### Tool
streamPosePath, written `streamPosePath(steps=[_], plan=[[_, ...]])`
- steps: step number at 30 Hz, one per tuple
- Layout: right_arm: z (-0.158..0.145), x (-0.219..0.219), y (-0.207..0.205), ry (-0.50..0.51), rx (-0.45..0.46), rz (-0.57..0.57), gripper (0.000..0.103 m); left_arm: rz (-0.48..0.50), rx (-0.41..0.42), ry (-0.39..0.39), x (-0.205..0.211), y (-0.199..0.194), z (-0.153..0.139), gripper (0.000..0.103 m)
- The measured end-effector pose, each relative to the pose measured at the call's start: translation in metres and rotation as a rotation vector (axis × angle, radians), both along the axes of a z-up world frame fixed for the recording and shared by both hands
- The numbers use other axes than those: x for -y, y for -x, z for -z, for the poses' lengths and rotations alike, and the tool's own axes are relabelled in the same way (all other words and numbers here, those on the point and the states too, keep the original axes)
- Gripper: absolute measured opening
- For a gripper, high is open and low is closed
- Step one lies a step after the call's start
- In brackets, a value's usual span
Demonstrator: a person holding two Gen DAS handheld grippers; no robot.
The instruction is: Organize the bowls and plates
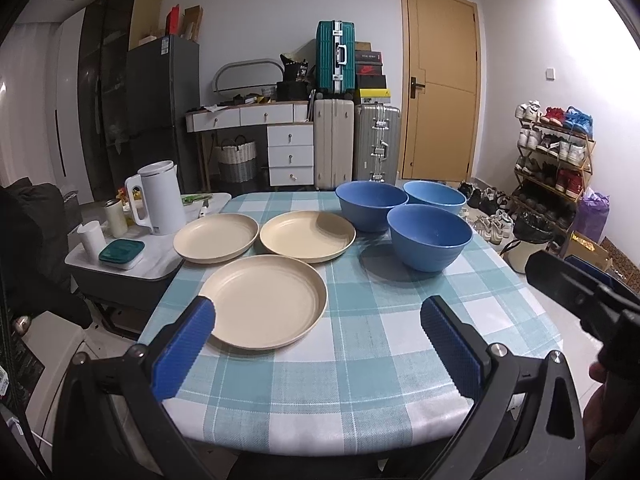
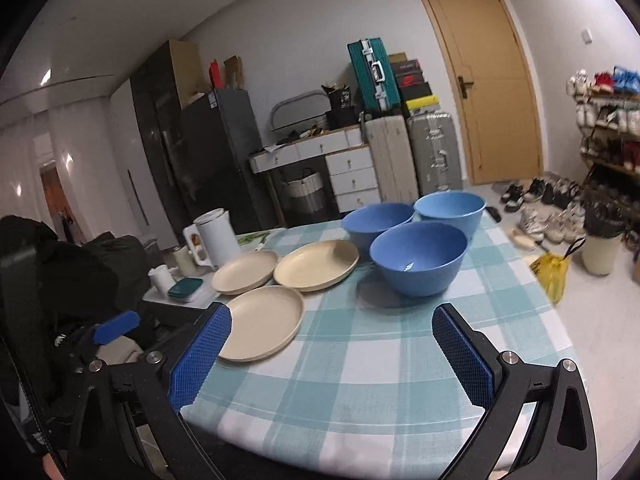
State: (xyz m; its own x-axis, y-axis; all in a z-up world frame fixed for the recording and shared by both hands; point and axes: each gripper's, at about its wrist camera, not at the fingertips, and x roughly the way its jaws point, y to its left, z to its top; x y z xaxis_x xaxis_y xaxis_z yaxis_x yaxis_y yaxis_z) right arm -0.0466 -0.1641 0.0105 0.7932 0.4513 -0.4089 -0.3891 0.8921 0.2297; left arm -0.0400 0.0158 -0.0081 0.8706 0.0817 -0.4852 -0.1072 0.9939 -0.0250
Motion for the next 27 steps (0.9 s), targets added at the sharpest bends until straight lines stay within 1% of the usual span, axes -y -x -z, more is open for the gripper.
streamPosePath(steps=[5, 7, 8, 9, 14, 16, 20, 22, 24, 26, 27], plan=[[0.001, 0.003, -0.003, 0.006, -0.018, 0.029, 0.103, -0.001, -0.003, 0.002, 0.000, -0.001, 0.001, 0.103], [0.001, 0.004, -0.003, -0.033, -0.025, -0.014, 0.103, -0.010, -0.004, -0.002, -0.001, -0.002, 0.002, 0.103], [0.002, 0.006, -0.004, -0.073, -0.035, -0.043, 0.103, -0.025, -0.004, -0.006, -0.002, -0.003, 0.002, 0.103], [0.003, 0.007, -0.005, -0.087, -0.044, -0.042, 0.103, -0.037, -0.004, -0.010, -0.003, -0.003, 0.003, 0.103], [0.006, 0.002, -0.005, -0.050, -0.035, -0.051, 0.102, -0.050, 0.000, -0.005, -0.011, -0.004, 0.004, 0.103], [0.009, 0.002, -0.007, -0.075, -0.045, -0.070, 0.102, -0.044, 0.005, 0.000, -0.014, -0.005, 0.004, 0.103], [0.014, 0.002, -0.014, -0.105, -0.070, -0.107, 0.103, -0.069, 0.000, -0.002, -0.020, -0.009, 0.004, 0.103], [0.017, 0.001, -0.017, -0.129, -0.100, -0.136, 0.103, -0.065, 0.002, 0.010, -0.024, -0.010, 0.005, 0.103], [0.017, -0.002, -0.019, -0.101, -0.103, -0.109, 0.103, -0.048, 0.012, 0.020, -0.026, -0.011, 0.005, 0.103], [0.015, -0.007, -0.022, -0.037, -0.088, -0.044, 0.103, -0.044, 0.012, 0.020, -0.028, -0.012, 0.005, 0.103], [0.014, -0.010, -0.024, -0.034, -0.087, -0.042, 0.103, -0.047, 0.014, 0.014, -0.029, -0.013, 0.004, 0.103]])
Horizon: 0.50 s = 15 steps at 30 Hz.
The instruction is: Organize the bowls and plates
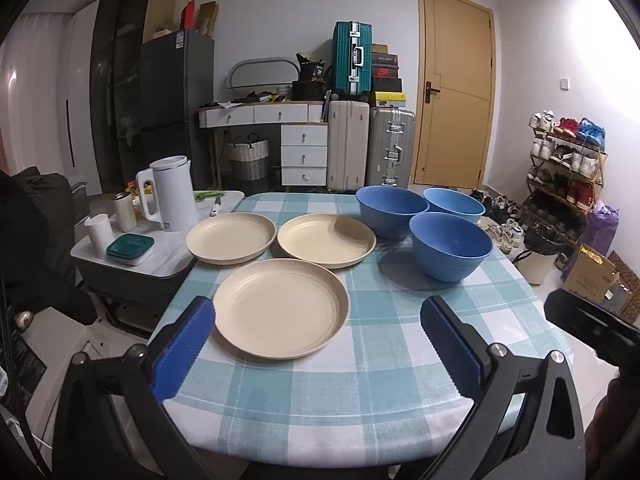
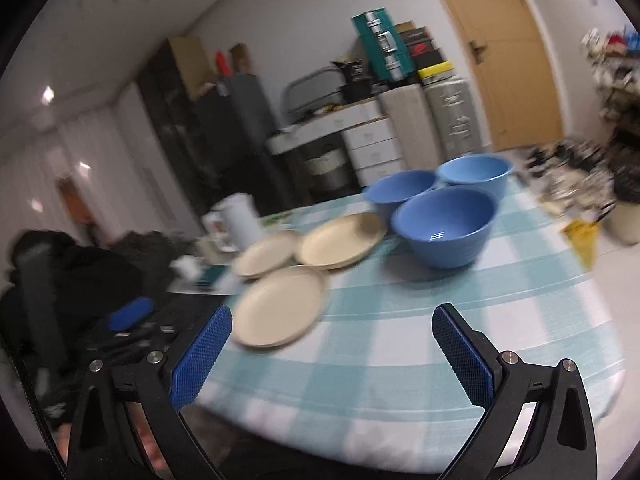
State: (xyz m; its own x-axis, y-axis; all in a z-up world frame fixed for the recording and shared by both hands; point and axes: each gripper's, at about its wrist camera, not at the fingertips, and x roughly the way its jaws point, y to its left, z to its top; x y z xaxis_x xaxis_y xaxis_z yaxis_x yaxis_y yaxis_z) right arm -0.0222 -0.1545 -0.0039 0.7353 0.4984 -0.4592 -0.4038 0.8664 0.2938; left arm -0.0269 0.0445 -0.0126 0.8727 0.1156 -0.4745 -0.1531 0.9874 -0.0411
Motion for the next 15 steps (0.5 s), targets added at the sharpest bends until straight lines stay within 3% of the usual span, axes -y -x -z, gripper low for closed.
streamPosePath(steps=[8, 15], plan=[[-0.011, -0.028, -0.020, 0.064, 0.033, -0.033, 0.103, -0.009, -0.033, 0.019, -0.020, -0.020, 0.001, 0.103], [-0.025, -0.074, -0.053, 0.105, 0.058, -0.123, 0.103, -0.104, -0.055, 0.026, -0.062, -0.043, 0.000, 0.103]])
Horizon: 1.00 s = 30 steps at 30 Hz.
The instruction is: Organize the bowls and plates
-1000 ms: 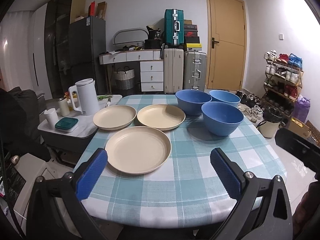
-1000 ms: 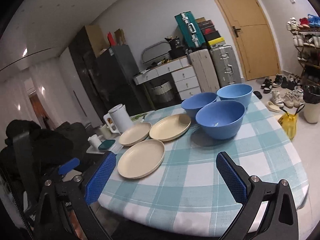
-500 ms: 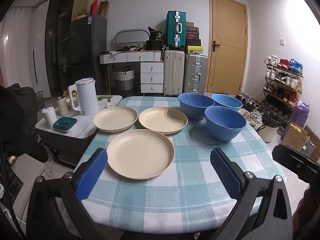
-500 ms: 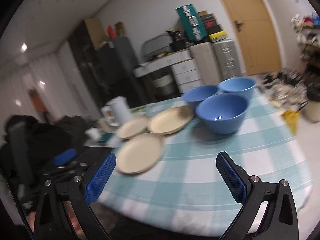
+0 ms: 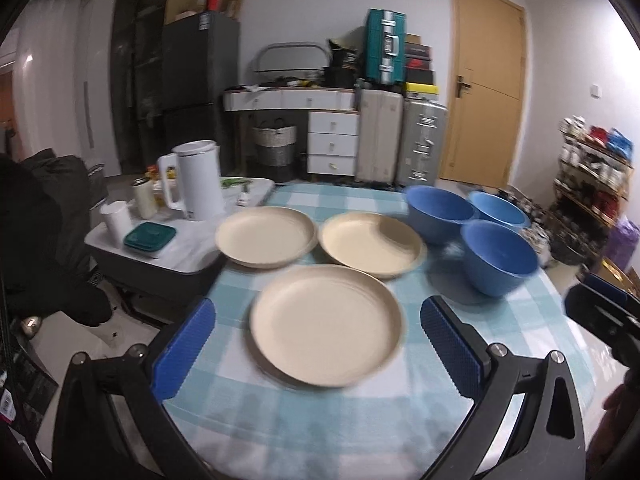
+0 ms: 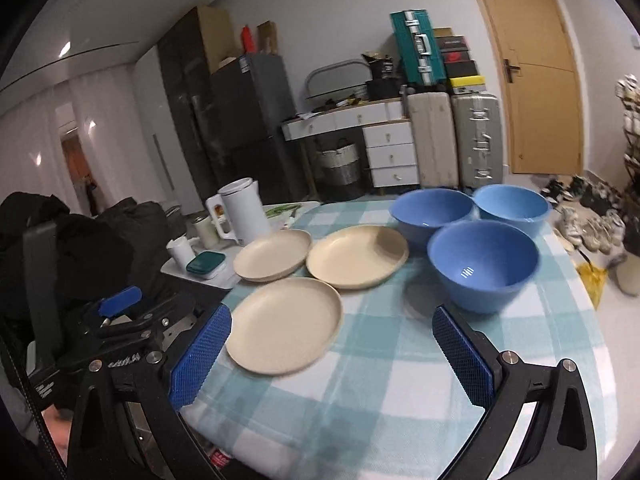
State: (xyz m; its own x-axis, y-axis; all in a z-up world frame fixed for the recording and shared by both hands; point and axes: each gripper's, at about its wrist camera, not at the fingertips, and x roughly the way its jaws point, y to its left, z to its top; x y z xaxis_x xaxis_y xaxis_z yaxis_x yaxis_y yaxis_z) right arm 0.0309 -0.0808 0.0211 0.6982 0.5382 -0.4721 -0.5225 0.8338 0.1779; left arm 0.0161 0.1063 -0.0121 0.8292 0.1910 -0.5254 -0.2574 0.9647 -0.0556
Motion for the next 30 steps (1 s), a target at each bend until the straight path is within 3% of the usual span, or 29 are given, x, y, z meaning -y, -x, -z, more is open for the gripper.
streamPosePath(steps=[4, 11, 17, 21, 24, 30], plan=[[-0.017, -0.039, -0.019, 0.054, 0.068, -0.062, 0.103, -0.072, -0.013, 0.014, -0.038, -0.018, 0.001, 0.103], [-0.034, -0.108, -0.076, 0.053, 0.086, -0.176, 0.103, -0.156, -0.057, 0.062, -0.097, -0.057, 0.009, 0.103], [-0.032, -0.187, -0.130, 0.226, 0.174, -0.198, 0.103, -0.202, -0.088, 0.103, -0.136, -0.099, 0.019, 0.103], [-0.027, -0.224, -0.170, 0.231, 0.100, -0.257, 0.103, -0.221, -0.127, 0.135, -0.157, -0.128, 0.034, 0.103], [-0.018, -0.251, -0.209, 0.228, -0.010, -0.317, 0.103, -0.220, -0.169, 0.194, -0.174, -0.151, 0.049, 0.103], [0.007, -0.294, -0.272, 0.276, -0.136, -0.328, 0.102, -0.254, -0.221, 0.308, -0.209, -0.187, 0.077, 0.103]])
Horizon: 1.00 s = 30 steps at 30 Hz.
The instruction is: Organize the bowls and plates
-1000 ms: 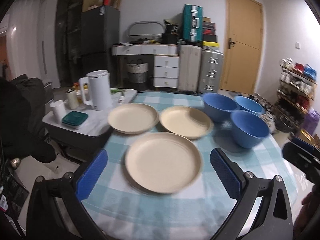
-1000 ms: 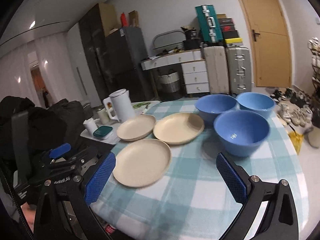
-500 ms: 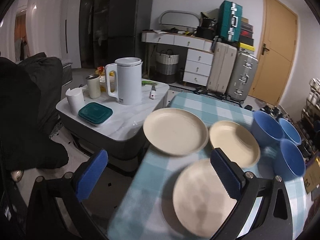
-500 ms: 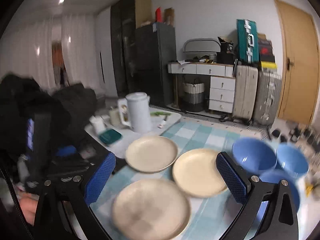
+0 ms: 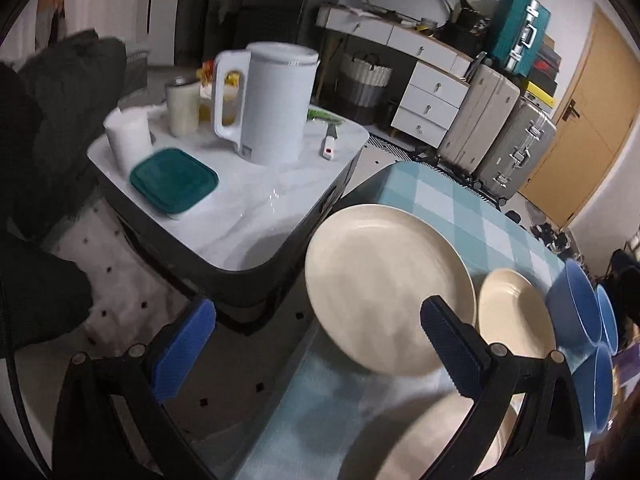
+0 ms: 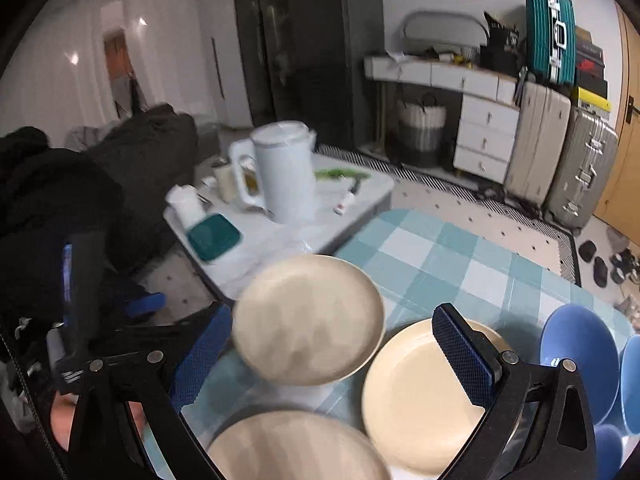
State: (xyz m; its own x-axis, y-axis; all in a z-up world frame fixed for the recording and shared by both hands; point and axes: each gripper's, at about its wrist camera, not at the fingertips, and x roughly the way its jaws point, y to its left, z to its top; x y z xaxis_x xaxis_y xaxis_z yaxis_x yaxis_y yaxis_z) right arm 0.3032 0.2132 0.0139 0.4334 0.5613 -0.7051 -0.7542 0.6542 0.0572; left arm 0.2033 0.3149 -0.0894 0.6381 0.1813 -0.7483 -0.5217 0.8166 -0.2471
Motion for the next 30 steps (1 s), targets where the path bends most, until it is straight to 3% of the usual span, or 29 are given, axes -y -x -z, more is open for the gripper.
streamPosePath(steps=[3, 8, 12, 15, 21, 26, 28, 30], plan=[[0.018, -0.020, -0.021, 0.037, -0.063, -0.034, 0.102, -0.004, -0.028, 0.051, -0.013, -0.014, 0.015, 0.103], [0.058, -0.042, -0.061, 0.109, -0.158, 0.013, 0.101, -0.005, -0.065, 0.126, -0.029, -0.034, 0.036, 0.103], [0.084, -0.050, -0.094, 0.123, -0.249, 0.045, 0.084, -0.005, -0.090, 0.135, -0.034, -0.047, 0.045, 0.103], [0.105, -0.058, -0.116, 0.165, -0.298, 0.059, 0.083, -0.015, -0.106, 0.187, -0.042, -0.054, 0.054, 0.103], [0.130, -0.072, -0.124, 0.248, -0.291, 0.023, 0.083, -0.014, -0.106, 0.225, -0.047, -0.058, 0.065, 0.103], [0.148, -0.074, -0.136, 0.252, -0.357, 0.035, 0.081, 0.010, -0.124, 0.246, -0.045, -0.066, 0.074, 0.102], [0.153, -0.075, -0.139, 0.253, -0.371, 0.026, 0.072, 0.014, -0.132, 0.268, -0.046, -0.067, 0.078, 0.101], [0.155, -0.077, -0.140, 0.260, -0.378, 0.021, 0.072, 0.007, -0.136, 0.271, -0.047, -0.066, 0.079, 0.101]])
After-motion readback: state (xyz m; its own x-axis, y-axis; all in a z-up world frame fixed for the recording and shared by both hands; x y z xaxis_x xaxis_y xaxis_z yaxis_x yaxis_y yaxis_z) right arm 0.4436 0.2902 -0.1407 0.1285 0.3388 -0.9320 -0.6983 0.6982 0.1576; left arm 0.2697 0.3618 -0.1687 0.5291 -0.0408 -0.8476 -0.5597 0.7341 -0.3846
